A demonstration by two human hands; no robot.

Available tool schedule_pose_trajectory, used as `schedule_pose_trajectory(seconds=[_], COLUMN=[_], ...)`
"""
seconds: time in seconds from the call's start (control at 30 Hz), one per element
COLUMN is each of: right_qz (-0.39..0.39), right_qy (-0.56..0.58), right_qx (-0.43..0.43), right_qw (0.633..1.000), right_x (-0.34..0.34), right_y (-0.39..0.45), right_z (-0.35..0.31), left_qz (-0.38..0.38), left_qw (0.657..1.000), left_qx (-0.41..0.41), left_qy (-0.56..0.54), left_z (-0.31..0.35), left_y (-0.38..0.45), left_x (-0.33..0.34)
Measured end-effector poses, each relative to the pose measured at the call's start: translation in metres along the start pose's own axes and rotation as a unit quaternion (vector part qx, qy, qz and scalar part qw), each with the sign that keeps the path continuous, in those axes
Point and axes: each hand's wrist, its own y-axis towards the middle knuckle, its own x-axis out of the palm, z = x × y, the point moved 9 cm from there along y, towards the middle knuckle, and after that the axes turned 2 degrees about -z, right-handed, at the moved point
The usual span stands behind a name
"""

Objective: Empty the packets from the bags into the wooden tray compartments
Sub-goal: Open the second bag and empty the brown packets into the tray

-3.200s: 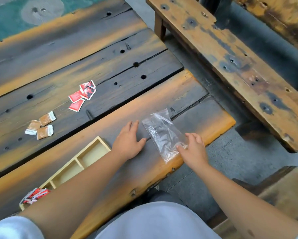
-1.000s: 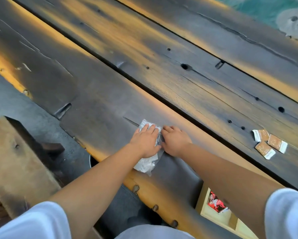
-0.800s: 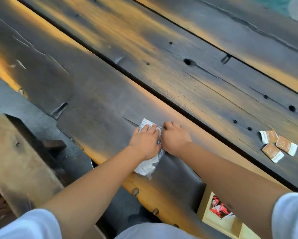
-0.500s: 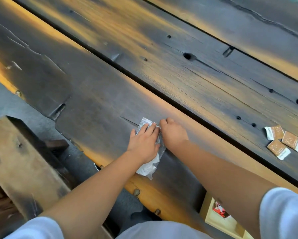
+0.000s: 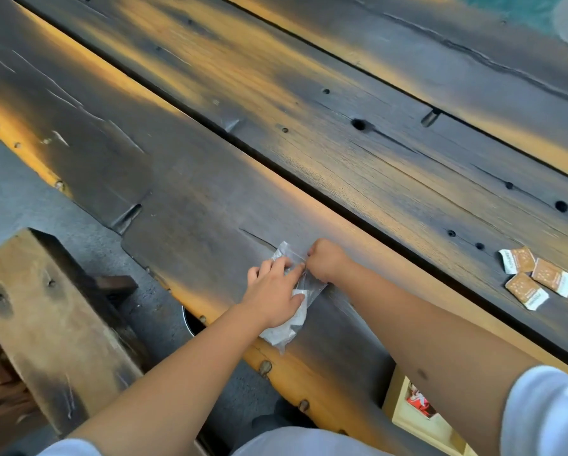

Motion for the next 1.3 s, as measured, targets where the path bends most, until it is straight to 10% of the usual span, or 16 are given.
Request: schedule_pose_trajectory(seconds=[0.33, 0.67, 1.3], right_qz=[0.024, 0.182, 0.266], right_qy=[0.193, 0.249, 0.482], right_qx=[-0.015, -0.029, 0.068], right_qw=[0.981, 0.951, 0.832], right_x=[-0.002, 0.011, 0.057], right_y=[-0.112, -0.263, -0.403], right_z=[0.016, 0.057, 0.229], left_qz=[0.032, -0.007, -0.188], left_qw=[0.984, 0.868, 0.884], left_qx=[0.064, 0.003, 0.084], left_qy=[-0.165, -0.496, -0.420], left_z=[0.035, 0.090, 0.274], left_y=[-0.088, -0.164, -0.220], left_x=[-0.034, -0.036, 0.050])
